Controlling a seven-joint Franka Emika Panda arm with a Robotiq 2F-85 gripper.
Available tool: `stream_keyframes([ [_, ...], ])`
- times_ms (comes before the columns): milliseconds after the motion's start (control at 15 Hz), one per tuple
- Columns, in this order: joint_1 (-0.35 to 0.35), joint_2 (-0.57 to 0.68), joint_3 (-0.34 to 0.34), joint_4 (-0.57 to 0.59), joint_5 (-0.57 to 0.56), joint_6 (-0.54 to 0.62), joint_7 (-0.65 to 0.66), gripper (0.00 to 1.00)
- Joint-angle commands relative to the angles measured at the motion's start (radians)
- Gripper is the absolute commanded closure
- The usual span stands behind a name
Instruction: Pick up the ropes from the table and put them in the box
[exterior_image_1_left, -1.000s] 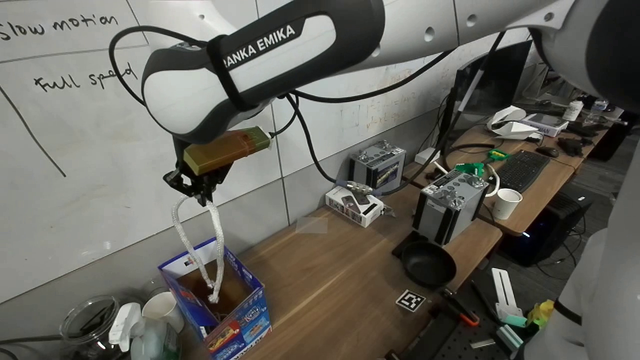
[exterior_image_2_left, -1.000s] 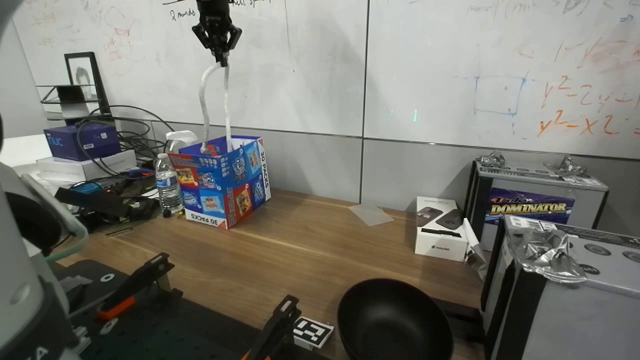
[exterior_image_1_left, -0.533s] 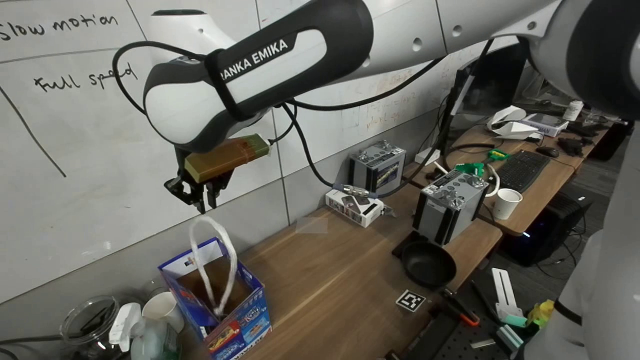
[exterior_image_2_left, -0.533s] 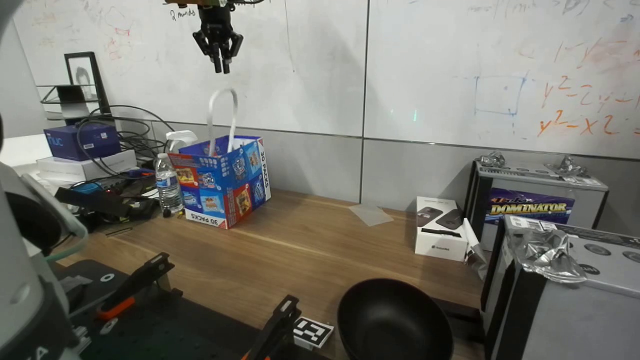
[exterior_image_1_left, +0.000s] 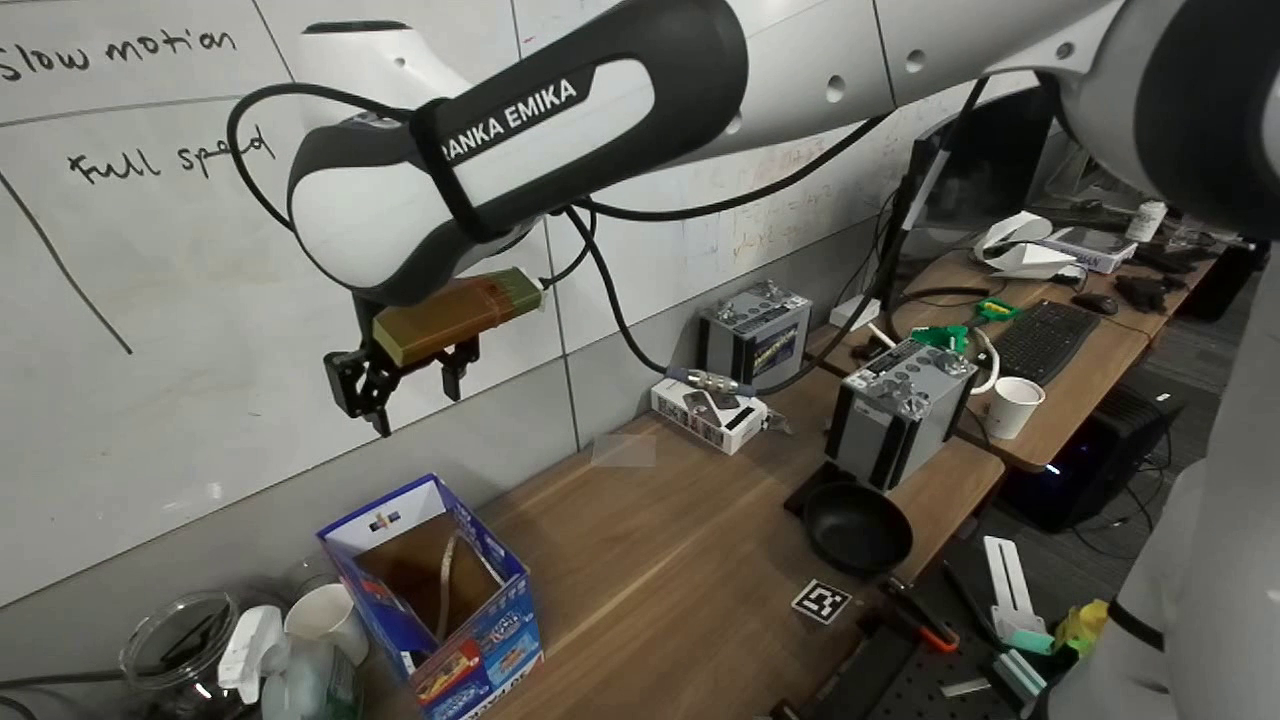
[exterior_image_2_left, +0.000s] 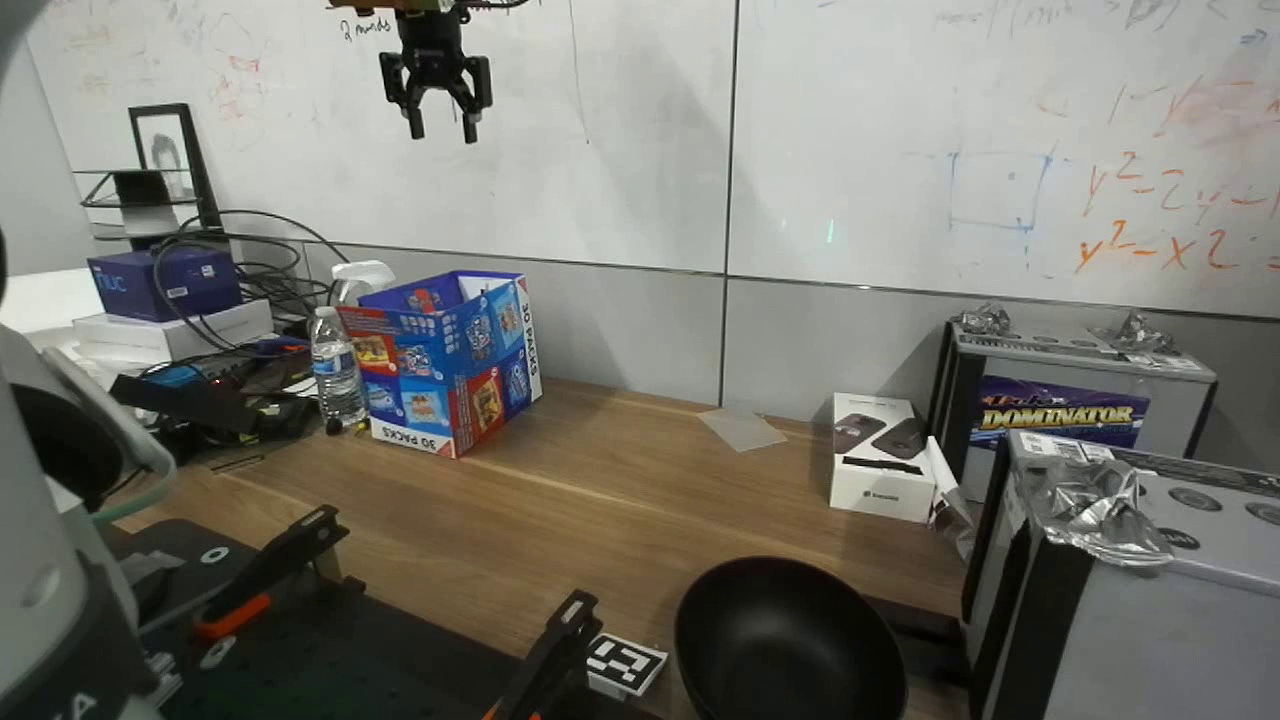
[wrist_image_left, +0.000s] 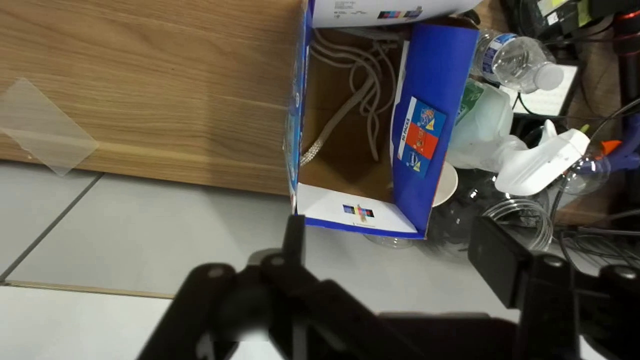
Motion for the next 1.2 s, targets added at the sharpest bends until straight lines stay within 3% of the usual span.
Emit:
stream_keyframes([
  [0, 0.019, -0.1, -0.027, -0.067, -0.05, -0.105, 0.003, 0.0],
  [400, -0.025, -0.389, -0.04, -0.335, -0.081, -0.242, -0.009, 0.0],
  [800, -0.069, -0.723, -0.061, -0.674, -0.027, -0.238, -0.028, 0.0],
  [1000, -0.078, -0.887, -0.123, -0.836, 0.028, -0.224, -0.108, 0.0],
  [1133, -0.097, -0.987, -0.202, -0.919, 0.089, -0.226, -0.173, 0.0],
])
